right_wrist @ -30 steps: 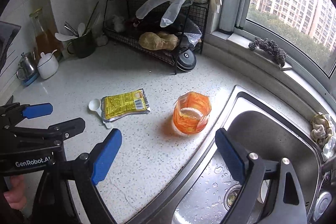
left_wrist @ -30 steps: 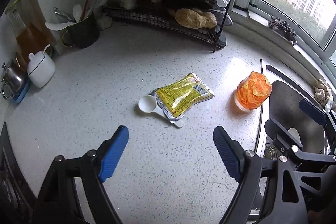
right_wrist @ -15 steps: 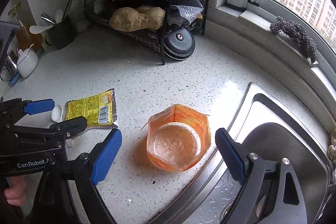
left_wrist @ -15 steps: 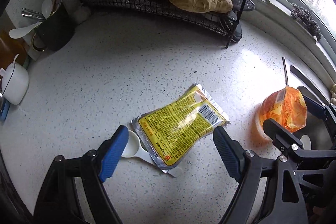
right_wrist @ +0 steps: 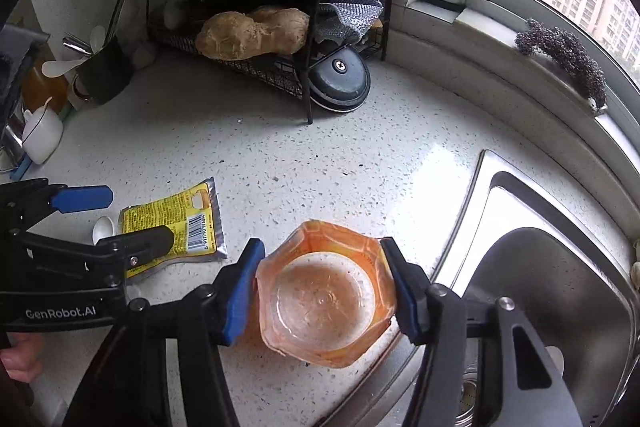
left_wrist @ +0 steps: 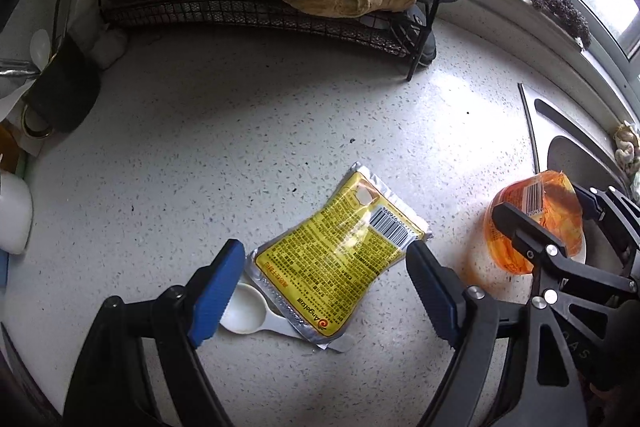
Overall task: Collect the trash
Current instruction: 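Grasp the orange plastic cup with the right tool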
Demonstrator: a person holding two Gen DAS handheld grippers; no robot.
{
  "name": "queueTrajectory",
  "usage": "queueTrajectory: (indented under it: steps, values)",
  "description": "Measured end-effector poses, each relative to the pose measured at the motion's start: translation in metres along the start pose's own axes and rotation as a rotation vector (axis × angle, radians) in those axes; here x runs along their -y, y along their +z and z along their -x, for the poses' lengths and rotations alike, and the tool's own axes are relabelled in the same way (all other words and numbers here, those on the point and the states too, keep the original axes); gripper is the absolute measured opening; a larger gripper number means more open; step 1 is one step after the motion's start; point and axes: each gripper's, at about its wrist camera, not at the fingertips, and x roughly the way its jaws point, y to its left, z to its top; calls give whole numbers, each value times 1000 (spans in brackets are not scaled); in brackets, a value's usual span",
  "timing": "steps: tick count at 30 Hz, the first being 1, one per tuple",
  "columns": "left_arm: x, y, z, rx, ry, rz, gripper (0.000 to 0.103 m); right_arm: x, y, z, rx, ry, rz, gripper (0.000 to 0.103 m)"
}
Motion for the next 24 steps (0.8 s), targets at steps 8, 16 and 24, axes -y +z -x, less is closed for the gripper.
queueTrajectory:
  steps: [8, 16, 24]
  values:
    - [11, 16, -13, -80, -81, -285, 81, -10, -21, 8, -24, -121, -208, 56]
    - [41, 17, -34, -124, -82, -576, 81, -16, -30, 14, -37, -194, -282, 56]
    - [50, 29, -49, -138, -140, -612, 81, -20, -30, 13, -48, -227, -284, 56]
